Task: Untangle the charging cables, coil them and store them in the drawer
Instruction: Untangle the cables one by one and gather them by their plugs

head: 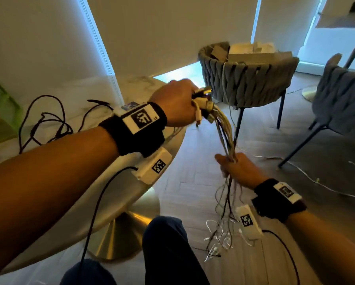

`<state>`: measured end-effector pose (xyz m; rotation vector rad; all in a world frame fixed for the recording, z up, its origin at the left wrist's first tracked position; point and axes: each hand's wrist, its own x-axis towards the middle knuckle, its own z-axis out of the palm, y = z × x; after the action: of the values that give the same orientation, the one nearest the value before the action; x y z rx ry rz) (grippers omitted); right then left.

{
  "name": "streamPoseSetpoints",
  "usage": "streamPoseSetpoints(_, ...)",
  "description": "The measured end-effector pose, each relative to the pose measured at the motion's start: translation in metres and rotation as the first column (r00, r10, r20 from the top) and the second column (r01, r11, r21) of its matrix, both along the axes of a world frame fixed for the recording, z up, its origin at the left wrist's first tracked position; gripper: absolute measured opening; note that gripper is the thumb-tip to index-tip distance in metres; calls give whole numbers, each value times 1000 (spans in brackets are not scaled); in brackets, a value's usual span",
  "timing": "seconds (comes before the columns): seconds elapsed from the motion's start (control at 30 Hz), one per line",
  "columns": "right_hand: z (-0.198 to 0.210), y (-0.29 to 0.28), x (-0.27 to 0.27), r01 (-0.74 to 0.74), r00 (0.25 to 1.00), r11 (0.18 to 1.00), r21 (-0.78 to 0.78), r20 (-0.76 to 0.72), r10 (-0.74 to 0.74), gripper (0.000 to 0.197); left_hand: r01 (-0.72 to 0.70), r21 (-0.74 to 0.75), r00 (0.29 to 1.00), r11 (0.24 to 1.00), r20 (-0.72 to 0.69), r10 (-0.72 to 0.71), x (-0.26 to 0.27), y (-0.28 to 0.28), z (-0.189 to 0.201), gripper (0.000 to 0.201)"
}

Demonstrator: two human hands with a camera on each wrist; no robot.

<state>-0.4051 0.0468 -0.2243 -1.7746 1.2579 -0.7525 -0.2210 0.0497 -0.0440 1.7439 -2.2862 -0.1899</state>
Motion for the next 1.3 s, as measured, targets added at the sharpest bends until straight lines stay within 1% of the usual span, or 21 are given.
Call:
streamPoseSetpoints(0.07, -60, -4, -2, -46, 970, 990, 134, -232, 77, 61, -39, -129, 999, 991, 4, 40, 11, -4, 17, 19)
streamPoseSetpoints(0.13, -108, -11, -4, -38, 897, 971, 234, -420, 137, 55, -49, -189, 999, 981, -7, 49, 16, -6, 25, 11)
streamPoseSetpoints(0.23, -136, -18, 3, -34, 755, 936, 350, -605, 254, 44, -22, -172, 1000, 985, 3, 23, 16, 3, 20, 12)
streamPoseSetpoints(0.3, -127, -32, 6, -6, 708, 922, 387, -650, 277, 37, -15, -182, 1000, 983, -20, 11, 15, 10, 13, 14)
streamPoseSetpoints(0.37, -102, -60, -4, 74, 688, 971, 225, -717, 114, 47, 0, -167, 999, 986, -54, -9, 18, 17, 12, 13)
streamPoseSetpoints(0.43, -67, -80, -24, 174, 706, 982, 75, -705, -71, 49, 78, -75, 992, 994, -93, -85, 27, 23, 19, 12)
streamPoseSetpoints(0.53, -32, -99, -54, 198, 677, 975, 100, -733, -62, 70, 159, -27, 959, 987, -233, -161, 47, 25, 27, 35)
streamPoseSetpoints(0.57, -24, -103, -61, 204, 636, 970, 130, -771, -31, 79, 150, -44, 925, 988, -347, -156, 53, 25, 26, 35)
streamPoseSetpoints(0.63, -2, -107, -71, 217, 588, 963, 161, -809, 2, 86, 132, -50, 773, 990, -620, -135, 60, 24, 17, 23)
streamPoseSetpoints(0.7, 35, -106, -72, 162, 606, 981, 104, -795, -16, 63, 122, -28, 588, 992, -803, -95, 62, 22, 2, 13)
streamPoseSetpoints(0.73, 56, -103, -67, 117, 662, 992, 51, -748, -40, 46, 105, -7, 510, 994, -858, -60, 61, 21, -6, 17)
streamPoseSetpoints(0.8, 94, -87, -38, 34, 853, 998, -52, -519, -56, 26, 81, 66, 415, 995, -910, 26, 58, 18, -20, 28)
streamPoseSetpoints(0.83, 113, -75, -16, -8, 933, 994, -105, -359, -31, 25, 88, 92, 390, 992, -920, 51, 56, 17, -25, 30)
streamPoseSetpoints(0.87, 130, -59, 10, -56, 973, 984, -172, -232, 14, 30, 94, 105, 374, 990, -925, 63, 55, 16, -29, 30)
streamPoseSetpoints(0.97, 168, -11, 84, -193, 979, 914, -358, -5, 205, 53, 83, 120, 358, 989, -930, 83, 58, 21, -38, 27)
streamPoseSetpoints(1.03, 176, 7, 123, -286, 956, 843, -455, -75, 283, 57, 63, 141, 307, 988, -945, 115, 65, 26, -40, 34)
streamPoseSetpoints(1.07, 177, 12, 139, -327, 945, 801, -502, -159, 287, 52, 52, 170, 269, 984, -951, 151, 71, 29, -41, 40)
streamPoseSetpoints(1.13, 177, 15, 164, -338, 939, 738, -584, -262, 223, 30, 42, 188, 274, 981, -947, 169, 83, 37, -42, 34)
streamPoseSetpoints(1.2, 177, 9, 178, -275, 960, 747, -605, -216, 179, 28, 32, 202, 307, 979, -934, 183, 90, 42, -40, 11)
streamPoseSetpoints(1.23, 178, 6, 183, -259, 965, 754, -603, -194, 175, 30, 18, 196, 346, 980, -921, 178, 94, 43, -42, 15)
streamPoseSetpoints(1.3, 181, 5, 192, -310, 949, 753, -581, -230, 214, 29, 23, 228, 306, 973, -928, 211, 101, 48, -40, 18)
